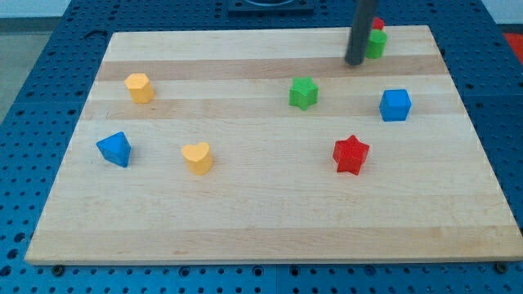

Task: Push the green star up a bit

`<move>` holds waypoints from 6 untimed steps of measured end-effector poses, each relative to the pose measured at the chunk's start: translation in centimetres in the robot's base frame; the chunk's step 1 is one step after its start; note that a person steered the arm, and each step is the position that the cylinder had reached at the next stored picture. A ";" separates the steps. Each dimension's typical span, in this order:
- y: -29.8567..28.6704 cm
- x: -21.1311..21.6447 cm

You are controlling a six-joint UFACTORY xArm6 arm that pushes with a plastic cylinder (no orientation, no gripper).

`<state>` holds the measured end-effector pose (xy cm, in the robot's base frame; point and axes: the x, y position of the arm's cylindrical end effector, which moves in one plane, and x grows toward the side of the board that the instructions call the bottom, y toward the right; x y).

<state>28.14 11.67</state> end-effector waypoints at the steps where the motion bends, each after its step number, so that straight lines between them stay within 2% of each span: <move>1: -8.1 0.1; 2: -14.3 3.3; 3: -14.5 7.8; 4: -11.9 10.4; 5: -8.2 10.0; 6: -3.5 6.9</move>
